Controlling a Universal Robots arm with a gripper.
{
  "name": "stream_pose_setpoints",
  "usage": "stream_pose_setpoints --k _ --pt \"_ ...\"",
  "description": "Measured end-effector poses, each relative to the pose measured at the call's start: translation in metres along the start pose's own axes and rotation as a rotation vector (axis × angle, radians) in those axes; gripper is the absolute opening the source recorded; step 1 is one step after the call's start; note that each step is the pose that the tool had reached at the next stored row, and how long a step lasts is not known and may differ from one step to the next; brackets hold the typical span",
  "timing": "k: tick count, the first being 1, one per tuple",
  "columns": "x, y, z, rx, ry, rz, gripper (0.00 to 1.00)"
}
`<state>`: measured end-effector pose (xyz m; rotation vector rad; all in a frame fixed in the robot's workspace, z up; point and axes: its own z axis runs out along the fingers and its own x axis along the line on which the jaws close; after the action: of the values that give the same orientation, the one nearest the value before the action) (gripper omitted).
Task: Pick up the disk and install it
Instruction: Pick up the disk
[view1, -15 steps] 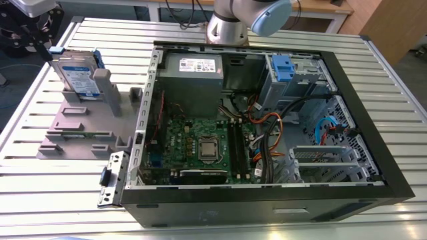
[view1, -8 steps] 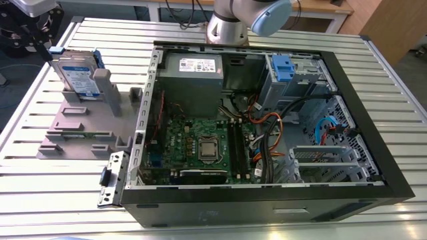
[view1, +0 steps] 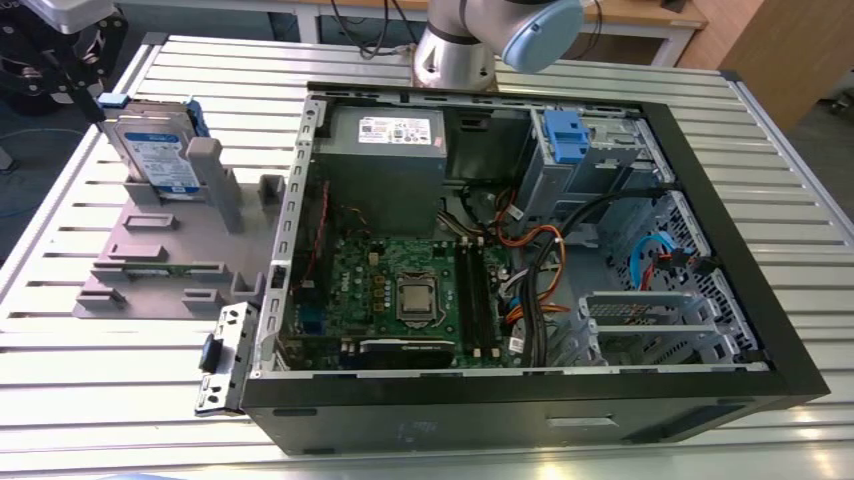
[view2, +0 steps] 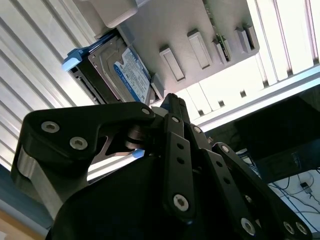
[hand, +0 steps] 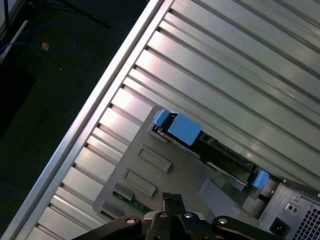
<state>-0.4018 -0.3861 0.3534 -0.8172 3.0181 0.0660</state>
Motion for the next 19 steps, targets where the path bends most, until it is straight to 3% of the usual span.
stream_pose_setpoints --k 19 --pt "0.0000 0.0000 0.0000 -0.0007 0.0010 -0.027 0.11"
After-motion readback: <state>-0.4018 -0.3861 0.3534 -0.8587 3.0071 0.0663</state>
